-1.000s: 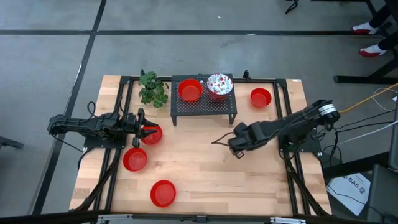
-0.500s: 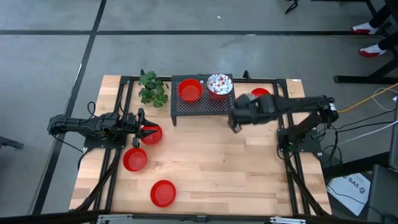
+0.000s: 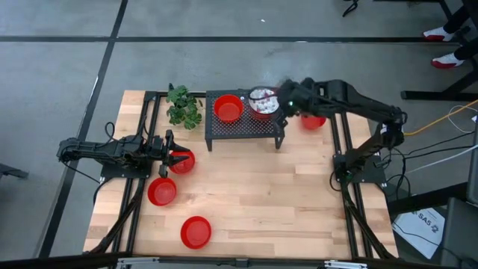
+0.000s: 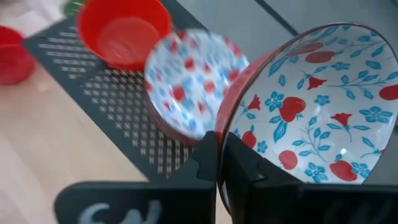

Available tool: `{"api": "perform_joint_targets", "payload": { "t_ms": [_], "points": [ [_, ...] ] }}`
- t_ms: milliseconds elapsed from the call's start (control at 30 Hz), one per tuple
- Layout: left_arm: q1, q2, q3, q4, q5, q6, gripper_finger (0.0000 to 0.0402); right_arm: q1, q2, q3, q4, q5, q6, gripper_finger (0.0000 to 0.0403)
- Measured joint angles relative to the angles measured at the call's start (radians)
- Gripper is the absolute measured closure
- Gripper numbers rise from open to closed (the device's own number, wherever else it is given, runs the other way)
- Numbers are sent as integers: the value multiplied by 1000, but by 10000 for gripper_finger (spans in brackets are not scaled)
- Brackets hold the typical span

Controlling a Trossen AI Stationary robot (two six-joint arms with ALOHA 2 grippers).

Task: Pick & Place Mini bowls
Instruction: Stack the white bowl on the top of the white bowl on the shelf

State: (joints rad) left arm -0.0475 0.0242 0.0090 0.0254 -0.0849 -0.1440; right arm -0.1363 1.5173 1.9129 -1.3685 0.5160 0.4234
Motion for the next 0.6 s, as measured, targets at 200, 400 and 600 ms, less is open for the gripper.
{"api": "perform_joint_targets", "payload": {
  "t_ms": [200, 400, 600],
  "points": [
    [0, 0, 0, 0, 0, 0, 279, -69, 10, 1, 132, -118, -263, 392],
    [0, 0, 0, 0, 0, 0, 279, -118, 52, 1, 149, -220, -385, 392],
    [0, 0, 0, 0, 0, 0, 279, -124, 98, 1, 155, -286, -482, 392]
  ]
}}
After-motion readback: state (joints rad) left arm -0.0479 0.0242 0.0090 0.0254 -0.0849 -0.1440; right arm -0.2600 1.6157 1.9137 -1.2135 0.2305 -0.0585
